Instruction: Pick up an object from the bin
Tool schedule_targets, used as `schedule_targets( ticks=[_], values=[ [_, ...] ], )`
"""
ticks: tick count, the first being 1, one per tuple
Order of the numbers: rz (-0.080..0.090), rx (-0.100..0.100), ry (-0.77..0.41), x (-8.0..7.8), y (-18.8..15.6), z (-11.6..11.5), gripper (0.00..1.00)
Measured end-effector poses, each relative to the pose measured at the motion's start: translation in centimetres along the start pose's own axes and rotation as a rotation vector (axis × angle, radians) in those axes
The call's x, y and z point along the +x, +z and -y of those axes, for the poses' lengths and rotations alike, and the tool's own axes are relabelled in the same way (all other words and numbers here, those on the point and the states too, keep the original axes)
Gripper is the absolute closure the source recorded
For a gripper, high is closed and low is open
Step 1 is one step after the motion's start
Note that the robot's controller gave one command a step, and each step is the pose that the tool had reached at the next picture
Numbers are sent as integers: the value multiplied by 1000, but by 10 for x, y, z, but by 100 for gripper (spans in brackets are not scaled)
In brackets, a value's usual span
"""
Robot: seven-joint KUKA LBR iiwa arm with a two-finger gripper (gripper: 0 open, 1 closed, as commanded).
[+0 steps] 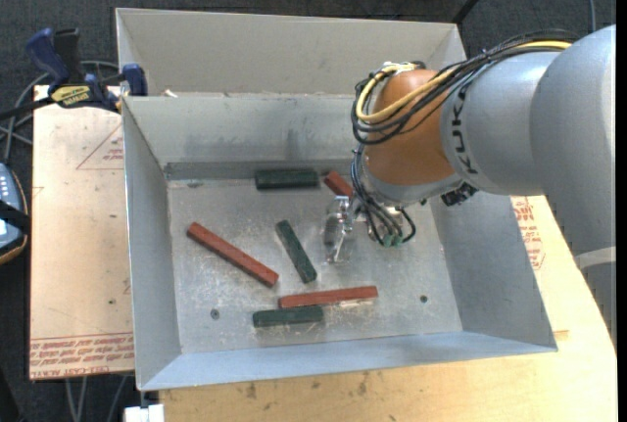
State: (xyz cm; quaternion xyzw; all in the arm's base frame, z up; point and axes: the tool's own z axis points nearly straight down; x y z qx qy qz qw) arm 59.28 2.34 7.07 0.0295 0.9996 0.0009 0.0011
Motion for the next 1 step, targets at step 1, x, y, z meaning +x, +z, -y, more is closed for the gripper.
schedule_targets(
  ticks=[1],
  values=[
    [-1, 1, 161, 66, -51, 14, 100]
  ],
)
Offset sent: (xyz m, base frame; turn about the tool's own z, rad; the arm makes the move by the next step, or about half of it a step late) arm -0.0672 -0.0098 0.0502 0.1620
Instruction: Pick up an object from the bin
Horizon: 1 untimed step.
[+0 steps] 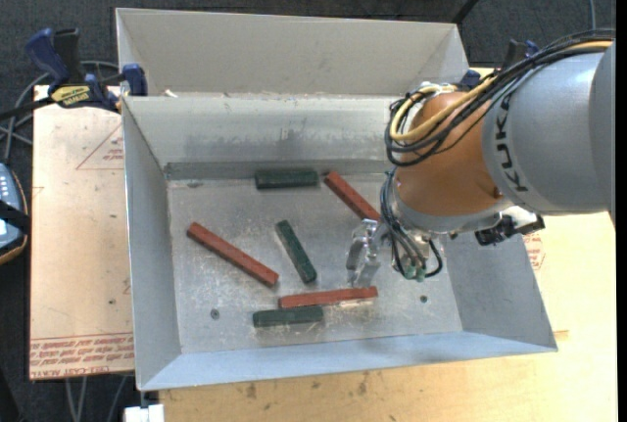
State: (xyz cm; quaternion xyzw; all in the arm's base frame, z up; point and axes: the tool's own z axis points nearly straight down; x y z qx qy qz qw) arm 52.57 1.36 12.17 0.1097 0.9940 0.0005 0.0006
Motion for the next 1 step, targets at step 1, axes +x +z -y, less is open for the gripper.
schedule_targets(
  ticks=[1],
  values=[
    [-1, 0, 0, 0, 1, 0, 0]
  ],
)
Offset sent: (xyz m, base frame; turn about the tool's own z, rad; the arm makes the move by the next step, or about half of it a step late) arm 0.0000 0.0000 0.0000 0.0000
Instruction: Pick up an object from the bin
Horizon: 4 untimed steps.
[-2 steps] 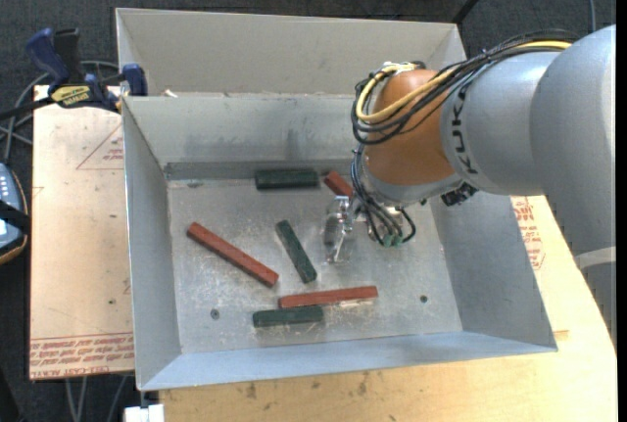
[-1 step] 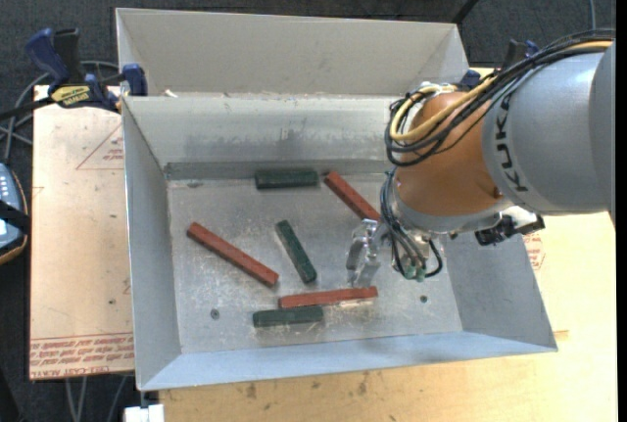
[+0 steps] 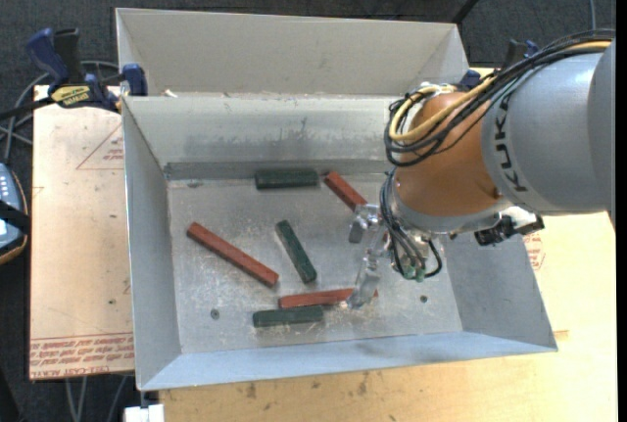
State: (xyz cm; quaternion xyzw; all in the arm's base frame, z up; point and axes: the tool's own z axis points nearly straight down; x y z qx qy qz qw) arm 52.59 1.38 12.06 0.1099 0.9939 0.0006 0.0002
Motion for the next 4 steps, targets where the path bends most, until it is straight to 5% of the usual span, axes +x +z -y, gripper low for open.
schedule_targets(
  ticks=[1, 2, 3, 4],
  values=[
    [-4, 1, -25, 29, 54, 22, 0],
    [0, 0, -26, 27, 50, 21, 100],
    [2, -1, -243, 13, 45, -2, 100],
    [1, 0, -242, 13, 45, -1, 0]
  ],
)
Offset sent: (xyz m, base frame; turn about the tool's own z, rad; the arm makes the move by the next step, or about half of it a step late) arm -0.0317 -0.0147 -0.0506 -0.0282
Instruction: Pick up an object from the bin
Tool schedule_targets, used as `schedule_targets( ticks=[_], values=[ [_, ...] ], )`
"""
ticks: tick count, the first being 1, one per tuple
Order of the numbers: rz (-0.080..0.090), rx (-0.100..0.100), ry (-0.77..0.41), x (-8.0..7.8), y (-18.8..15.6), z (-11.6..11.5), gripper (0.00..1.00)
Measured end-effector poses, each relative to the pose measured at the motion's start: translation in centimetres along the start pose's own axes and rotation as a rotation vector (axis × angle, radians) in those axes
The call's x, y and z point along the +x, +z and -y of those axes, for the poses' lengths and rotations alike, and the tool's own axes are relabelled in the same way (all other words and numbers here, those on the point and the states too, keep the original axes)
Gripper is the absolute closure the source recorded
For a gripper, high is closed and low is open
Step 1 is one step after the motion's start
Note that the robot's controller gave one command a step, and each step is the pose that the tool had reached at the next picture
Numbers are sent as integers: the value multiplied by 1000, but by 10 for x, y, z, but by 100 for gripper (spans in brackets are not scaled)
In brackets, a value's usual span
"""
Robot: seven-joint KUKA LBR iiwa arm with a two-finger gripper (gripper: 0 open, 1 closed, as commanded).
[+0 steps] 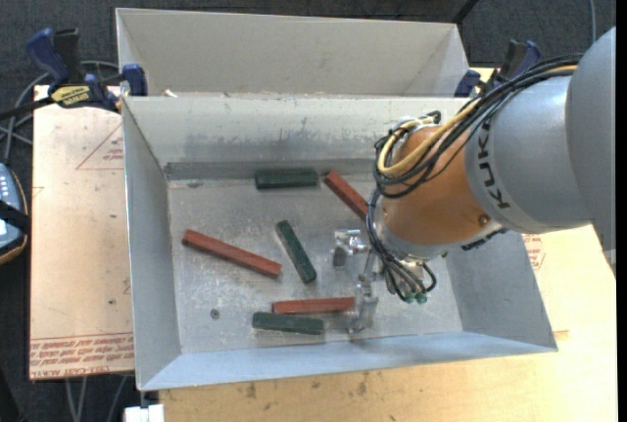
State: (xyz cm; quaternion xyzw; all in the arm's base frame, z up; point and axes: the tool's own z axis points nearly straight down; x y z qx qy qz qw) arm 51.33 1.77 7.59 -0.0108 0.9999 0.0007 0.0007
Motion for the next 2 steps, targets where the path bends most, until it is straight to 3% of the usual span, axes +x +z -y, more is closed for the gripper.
schedule_targets(
  ticks=[1, 2],
  values=[
    [-1, 0, 0, 0, 0, 0, 100],
    [10, 3, -144, -8, -126, 29, 100]
  ],
)
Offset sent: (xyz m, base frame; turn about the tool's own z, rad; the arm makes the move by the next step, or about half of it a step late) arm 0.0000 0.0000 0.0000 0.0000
